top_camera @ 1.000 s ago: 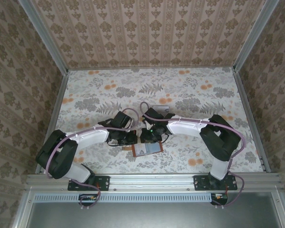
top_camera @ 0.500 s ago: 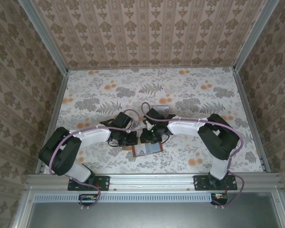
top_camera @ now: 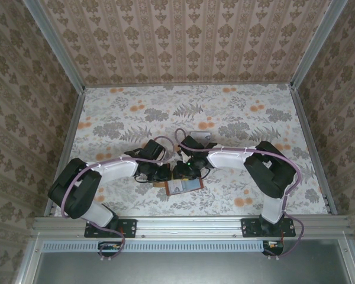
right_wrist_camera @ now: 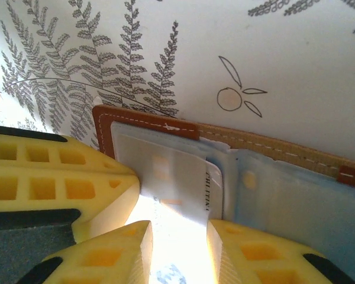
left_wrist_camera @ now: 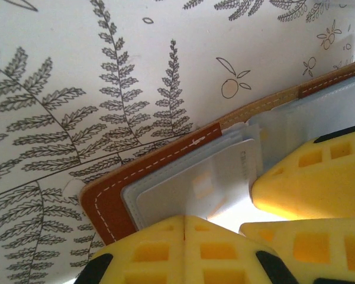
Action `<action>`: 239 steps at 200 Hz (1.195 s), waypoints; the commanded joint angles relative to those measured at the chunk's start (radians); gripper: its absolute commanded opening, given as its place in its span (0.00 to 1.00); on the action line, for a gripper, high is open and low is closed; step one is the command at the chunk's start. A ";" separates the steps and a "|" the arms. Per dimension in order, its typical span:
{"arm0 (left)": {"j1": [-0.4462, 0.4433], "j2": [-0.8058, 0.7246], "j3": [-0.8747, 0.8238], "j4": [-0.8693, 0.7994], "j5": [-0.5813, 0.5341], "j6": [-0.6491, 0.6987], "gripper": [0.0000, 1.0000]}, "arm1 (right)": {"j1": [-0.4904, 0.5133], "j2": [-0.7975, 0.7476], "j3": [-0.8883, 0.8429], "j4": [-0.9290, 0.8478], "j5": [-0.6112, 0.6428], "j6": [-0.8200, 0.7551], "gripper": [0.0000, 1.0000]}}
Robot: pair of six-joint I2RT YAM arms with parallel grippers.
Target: Take the credit cards out of the card holder
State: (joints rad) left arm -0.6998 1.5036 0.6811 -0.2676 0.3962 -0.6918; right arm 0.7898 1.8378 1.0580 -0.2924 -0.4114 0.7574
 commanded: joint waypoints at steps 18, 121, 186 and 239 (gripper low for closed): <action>-0.001 -0.006 0.006 -0.066 -0.027 0.027 0.00 | -0.003 -0.017 0.013 -0.128 0.095 -0.025 0.33; 0.001 0.013 -0.015 -0.066 -0.019 0.038 0.00 | 0.002 -0.021 0.023 -0.164 0.123 -0.036 0.33; 0.001 0.012 -0.050 -0.068 -0.023 0.043 0.00 | 0.002 -0.039 0.030 -0.193 0.153 -0.043 0.33; 0.002 0.018 -0.058 -0.070 -0.030 0.046 0.00 | 0.002 -0.058 0.034 -0.229 0.193 -0.053 0.33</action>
State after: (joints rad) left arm -0.6991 1.5040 0.6632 -0.2668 0.3965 -0.6727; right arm 0.7925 1.8015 1.0832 -0.4358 -0.2848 0.7254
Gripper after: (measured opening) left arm 0.045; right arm 0.327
